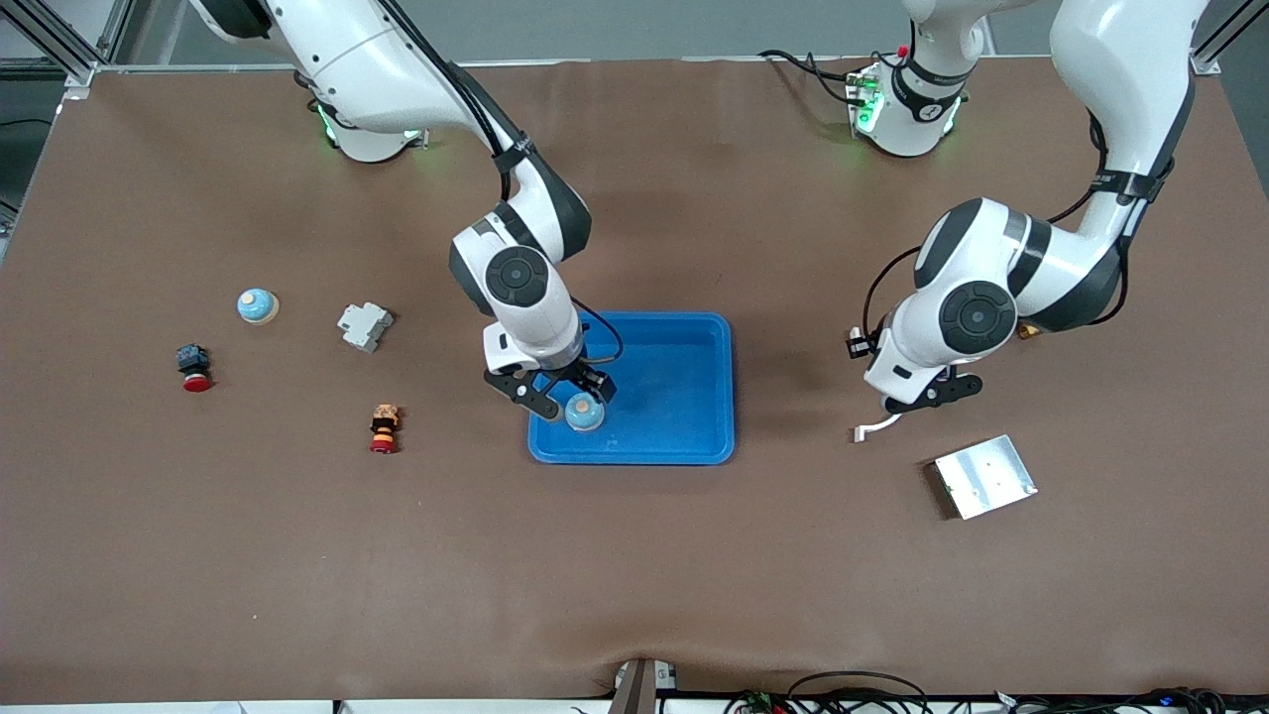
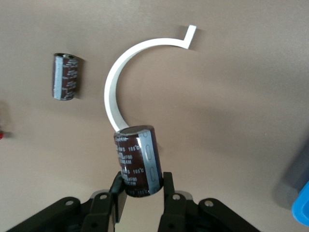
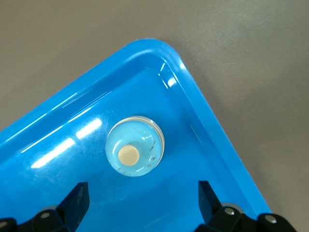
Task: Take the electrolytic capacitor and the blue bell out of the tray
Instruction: 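Set the capacitor down with the left gripper while the right gripper grasps the bell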
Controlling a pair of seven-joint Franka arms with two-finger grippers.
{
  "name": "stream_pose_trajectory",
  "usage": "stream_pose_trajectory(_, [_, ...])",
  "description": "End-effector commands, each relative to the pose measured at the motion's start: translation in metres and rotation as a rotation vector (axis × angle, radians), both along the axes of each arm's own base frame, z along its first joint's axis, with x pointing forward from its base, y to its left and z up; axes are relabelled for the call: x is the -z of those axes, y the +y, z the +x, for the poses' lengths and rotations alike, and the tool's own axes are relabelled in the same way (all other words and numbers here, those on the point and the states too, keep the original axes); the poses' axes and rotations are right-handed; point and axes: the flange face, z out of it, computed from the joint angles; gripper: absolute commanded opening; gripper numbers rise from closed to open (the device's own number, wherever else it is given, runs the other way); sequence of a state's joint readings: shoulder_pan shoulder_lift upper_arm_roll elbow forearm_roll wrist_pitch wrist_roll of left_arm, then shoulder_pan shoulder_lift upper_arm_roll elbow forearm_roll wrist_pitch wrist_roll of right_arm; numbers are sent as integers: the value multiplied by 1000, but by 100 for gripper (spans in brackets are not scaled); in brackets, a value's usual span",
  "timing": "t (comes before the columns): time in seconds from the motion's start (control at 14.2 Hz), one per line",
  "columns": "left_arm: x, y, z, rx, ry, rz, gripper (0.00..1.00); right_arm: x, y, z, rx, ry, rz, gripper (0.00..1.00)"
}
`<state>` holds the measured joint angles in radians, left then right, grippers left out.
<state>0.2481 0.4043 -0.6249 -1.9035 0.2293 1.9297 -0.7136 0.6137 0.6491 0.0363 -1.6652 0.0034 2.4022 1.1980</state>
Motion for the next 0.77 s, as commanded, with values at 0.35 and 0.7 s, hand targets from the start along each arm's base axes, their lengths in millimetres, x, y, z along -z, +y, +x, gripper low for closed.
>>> stream_pose_trajectory(0.35, [34, -6, -26, 58, -71, -23, 7, 28, 10, 32, 2, -60, -29, 100])
stream_pose_trajectory(0.7, [68, -6, -28, 123, -84, 9, 7, 43, 12, 34, 0, -57, -39, 100])
